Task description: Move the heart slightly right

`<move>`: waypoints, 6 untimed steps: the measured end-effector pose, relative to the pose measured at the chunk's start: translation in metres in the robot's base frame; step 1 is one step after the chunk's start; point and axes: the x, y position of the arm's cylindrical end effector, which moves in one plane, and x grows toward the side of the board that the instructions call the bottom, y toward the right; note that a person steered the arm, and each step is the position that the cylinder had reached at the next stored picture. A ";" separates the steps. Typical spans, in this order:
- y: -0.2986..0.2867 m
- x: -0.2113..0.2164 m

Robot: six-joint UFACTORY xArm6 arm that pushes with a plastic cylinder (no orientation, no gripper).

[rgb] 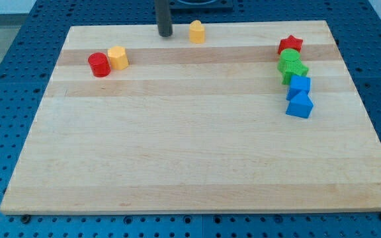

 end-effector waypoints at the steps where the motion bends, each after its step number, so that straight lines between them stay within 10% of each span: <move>1: 0.070 0.001; 3: 0.136 0.005; 6: 0.060 0.038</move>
